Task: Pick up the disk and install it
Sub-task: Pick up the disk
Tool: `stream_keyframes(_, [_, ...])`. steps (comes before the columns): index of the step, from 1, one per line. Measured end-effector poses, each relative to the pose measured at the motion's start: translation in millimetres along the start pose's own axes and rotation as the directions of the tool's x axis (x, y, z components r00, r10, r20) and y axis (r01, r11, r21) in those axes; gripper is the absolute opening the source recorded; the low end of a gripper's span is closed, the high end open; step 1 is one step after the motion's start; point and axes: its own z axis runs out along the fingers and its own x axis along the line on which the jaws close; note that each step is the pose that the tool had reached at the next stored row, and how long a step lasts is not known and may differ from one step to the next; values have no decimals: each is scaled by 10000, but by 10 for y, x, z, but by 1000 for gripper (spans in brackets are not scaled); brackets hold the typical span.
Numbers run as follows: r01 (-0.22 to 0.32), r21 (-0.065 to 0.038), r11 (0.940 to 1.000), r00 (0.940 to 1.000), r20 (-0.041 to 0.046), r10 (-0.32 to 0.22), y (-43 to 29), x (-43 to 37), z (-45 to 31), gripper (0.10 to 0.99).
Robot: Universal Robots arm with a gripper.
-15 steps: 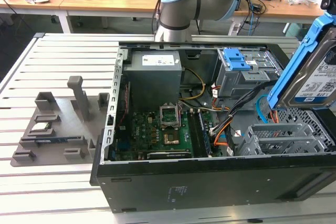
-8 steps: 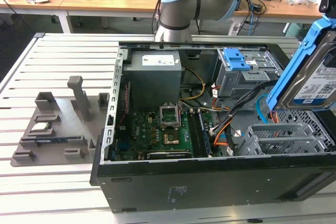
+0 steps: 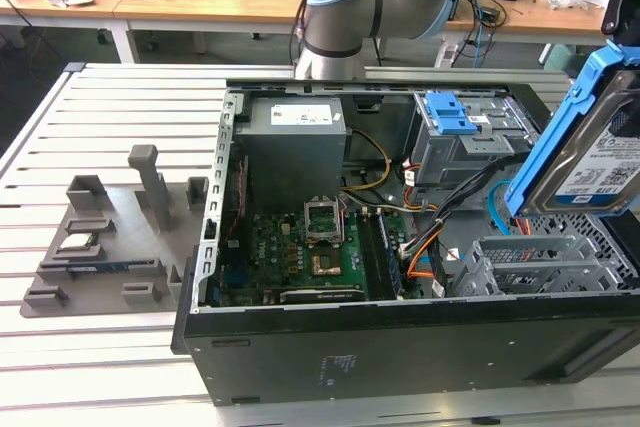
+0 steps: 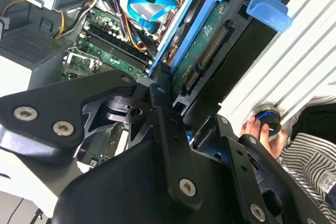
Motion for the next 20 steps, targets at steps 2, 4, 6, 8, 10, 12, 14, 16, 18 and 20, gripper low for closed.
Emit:
stream_keyframes(2, [0, 0, 10000, 10000, -2, 0, -1, 2, 38, 365])
stream_keyframes(4, [0, 0, 10000, 10000, 0, 0, -3, 12, 71, 365])
stream_keyframes(6, [0, 0, 10000, 10000, -3, 0, 2, 29, 93, 365])
stream_keyframes(8, [-1, 1, 10000, 10000, -2, 1, 31, 43, 111, 365])
stream_keyframes(10, [1, 1, 10000, 10000, -1, -1, 73, 49, 122, 365])
stream_keyframes(12, [0, 0, 10000, 10000, -2, 0, 91, 55, 129, 365])
stream_keyframes(14, [2, 0, 10000, 10000, 0, -2, 92, 62, 137, 365])
stream_keyframes(16, [0, 0, 10000, 10000, 1, 0, 93, 74, 146, 365])
stream_keyframes(18, [1, 0, 10000, 10000, 0, -1, 92, 88, 154, 365])
stream_keyframes(20, [0, 0, 10000, 10000, -1, 0, 92, 100, 159, 365])
